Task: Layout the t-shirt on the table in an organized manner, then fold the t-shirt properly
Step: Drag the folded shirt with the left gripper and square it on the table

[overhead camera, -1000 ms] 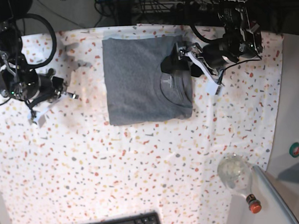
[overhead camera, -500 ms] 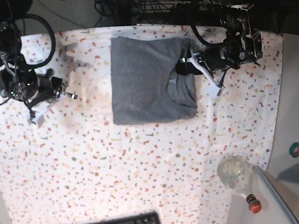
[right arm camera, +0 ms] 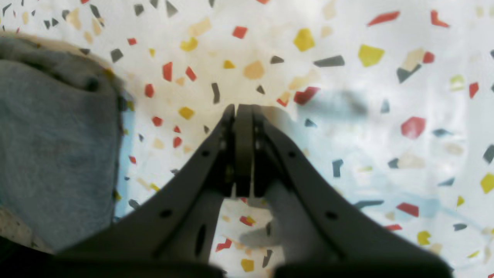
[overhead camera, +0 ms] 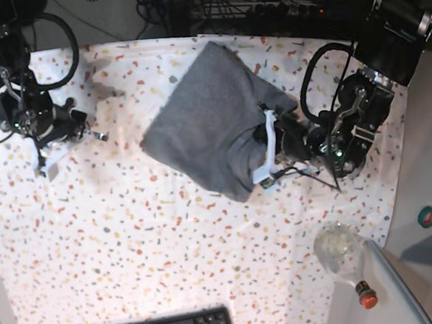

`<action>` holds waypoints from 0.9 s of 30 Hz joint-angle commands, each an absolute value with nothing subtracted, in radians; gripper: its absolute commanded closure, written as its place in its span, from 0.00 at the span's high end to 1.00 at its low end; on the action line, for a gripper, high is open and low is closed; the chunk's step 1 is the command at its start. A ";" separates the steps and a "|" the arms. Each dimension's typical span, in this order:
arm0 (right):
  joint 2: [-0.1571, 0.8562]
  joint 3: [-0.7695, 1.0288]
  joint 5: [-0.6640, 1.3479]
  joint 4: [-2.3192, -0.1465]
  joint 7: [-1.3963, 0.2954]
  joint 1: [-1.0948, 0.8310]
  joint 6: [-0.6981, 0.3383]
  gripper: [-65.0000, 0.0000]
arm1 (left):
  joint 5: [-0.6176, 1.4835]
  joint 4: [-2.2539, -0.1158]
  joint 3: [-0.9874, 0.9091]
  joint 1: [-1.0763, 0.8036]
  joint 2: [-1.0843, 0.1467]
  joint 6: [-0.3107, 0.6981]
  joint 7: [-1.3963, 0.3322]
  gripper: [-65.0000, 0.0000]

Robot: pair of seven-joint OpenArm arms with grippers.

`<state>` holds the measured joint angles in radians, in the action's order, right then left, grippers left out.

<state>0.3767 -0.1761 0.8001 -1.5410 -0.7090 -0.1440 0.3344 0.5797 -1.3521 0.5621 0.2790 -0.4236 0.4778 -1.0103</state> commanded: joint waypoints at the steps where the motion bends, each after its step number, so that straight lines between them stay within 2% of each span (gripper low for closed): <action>1: 0.387 -0.148 0.800 -1.547 -0.680 -0.143 0.329 0.00 | 0.567 -1.382 0.595 0.323 -0.421 0.481 -1.000 0.00; 5: 0.378 -0.028 0.800 -1.537 -0.664 -0.188 0.329 0.00 | 0.349 -1.397 0.730 0.384 -0.338 0.489 -1.000 0.00; 12: 0.378 0.120 0.800 -1.537 -0.664 -0.246 0.329 0.00 | 0.036 -1.391 0.860 0.440 -0.179 0.499 -0.997 0.00; 17: 0.377 0.153 0.800 -1.537 -0.664 -0.266 0.329 0.00 | -0.042 -1.391 0.947 0.475 -0.108 0.584 -0.997 0.00; 27: 0.377 0.153 0.800 -1.535 -0.662 -0.282 0.329 0.00 | -0.079 -1.340 0.984 0.466 -0.059 0.588 -0.997 0.00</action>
